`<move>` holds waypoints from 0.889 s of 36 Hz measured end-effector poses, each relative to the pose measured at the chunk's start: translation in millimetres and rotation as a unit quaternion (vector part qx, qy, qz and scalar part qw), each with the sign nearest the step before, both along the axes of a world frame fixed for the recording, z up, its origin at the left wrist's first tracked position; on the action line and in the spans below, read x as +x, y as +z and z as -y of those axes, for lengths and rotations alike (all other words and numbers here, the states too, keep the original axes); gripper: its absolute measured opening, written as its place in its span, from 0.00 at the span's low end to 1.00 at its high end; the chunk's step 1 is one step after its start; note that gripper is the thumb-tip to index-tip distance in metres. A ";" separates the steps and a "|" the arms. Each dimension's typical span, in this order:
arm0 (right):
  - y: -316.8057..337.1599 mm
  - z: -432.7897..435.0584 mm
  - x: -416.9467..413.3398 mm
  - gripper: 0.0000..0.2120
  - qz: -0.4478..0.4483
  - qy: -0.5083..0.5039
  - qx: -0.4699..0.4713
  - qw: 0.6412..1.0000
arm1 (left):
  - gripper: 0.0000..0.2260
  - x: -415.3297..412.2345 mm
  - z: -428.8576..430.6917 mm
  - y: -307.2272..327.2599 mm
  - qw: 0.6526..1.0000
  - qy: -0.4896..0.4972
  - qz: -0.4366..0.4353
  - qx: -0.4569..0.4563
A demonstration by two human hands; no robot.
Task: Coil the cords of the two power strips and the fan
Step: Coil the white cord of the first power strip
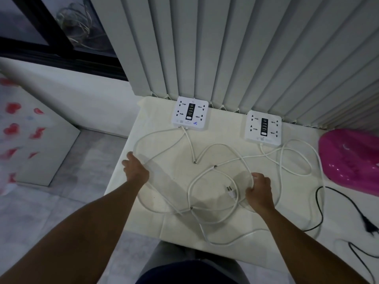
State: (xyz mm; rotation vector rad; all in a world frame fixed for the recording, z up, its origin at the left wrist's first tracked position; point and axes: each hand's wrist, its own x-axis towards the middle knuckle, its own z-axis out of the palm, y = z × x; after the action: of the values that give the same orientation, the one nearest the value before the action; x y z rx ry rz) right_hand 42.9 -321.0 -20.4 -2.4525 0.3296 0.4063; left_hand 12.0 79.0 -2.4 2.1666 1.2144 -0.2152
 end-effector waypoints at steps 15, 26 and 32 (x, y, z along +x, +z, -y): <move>22.0 -23.6 35.0 0.16 -0.028 -0.214 0.272 0.938 | 0.19 0.6 -39.3 14.5 0.985 0.121 0.112 -0.059; 32.4 -11.6 16.9 0.19 -0.046 -0.110 0.153 0.981 | 0.20 -13.1 -42.5 18.2 0.957 0.210 0.088 -0.182; 26.2 -3.5 -14.5 0.23 -0.123 0.103 -0.060 0.985 | 0.19 -18.2 -27.1 20.6 0.987 0.071 0.015 -0.141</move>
State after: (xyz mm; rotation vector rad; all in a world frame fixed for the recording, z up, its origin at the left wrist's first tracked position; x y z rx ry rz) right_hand 28.4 -317.5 5.8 -2.5660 0.2081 0.8032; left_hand -6.2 106.1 18.2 1.8286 1.2347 -0.2757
